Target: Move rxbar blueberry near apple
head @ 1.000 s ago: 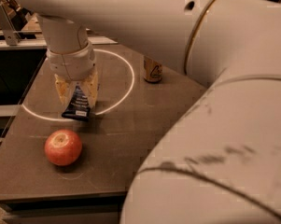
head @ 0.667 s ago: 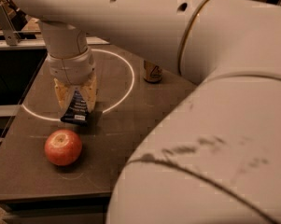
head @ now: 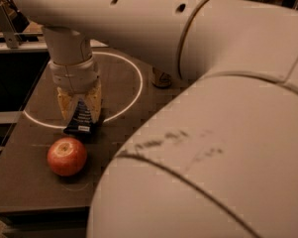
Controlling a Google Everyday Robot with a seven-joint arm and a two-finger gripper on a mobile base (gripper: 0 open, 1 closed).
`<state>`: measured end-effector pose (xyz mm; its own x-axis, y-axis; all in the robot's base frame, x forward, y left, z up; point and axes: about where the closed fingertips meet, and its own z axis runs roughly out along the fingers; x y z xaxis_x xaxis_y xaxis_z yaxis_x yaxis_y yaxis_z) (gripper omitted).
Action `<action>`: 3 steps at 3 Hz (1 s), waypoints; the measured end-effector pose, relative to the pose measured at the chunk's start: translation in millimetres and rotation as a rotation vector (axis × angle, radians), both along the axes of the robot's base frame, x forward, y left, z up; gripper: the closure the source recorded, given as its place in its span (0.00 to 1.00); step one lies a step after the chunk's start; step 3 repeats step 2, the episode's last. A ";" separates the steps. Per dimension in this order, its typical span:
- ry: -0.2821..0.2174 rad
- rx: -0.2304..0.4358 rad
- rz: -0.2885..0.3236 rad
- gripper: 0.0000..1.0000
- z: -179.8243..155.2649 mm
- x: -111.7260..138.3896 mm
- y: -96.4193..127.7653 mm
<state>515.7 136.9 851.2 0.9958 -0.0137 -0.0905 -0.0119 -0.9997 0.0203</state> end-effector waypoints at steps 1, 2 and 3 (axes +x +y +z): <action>0.012 0.009 0.017 0.36 -1.3 -1.8 1.1; 0.009 0.058 0.019 0.13 2.7 -2.9 -2.3; 0.009 0.058 0.019 0.13 2.7 -2.9 -2.3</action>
Offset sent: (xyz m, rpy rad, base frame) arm -0.0094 -0.0021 0.0095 0.1050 0.0178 0.0371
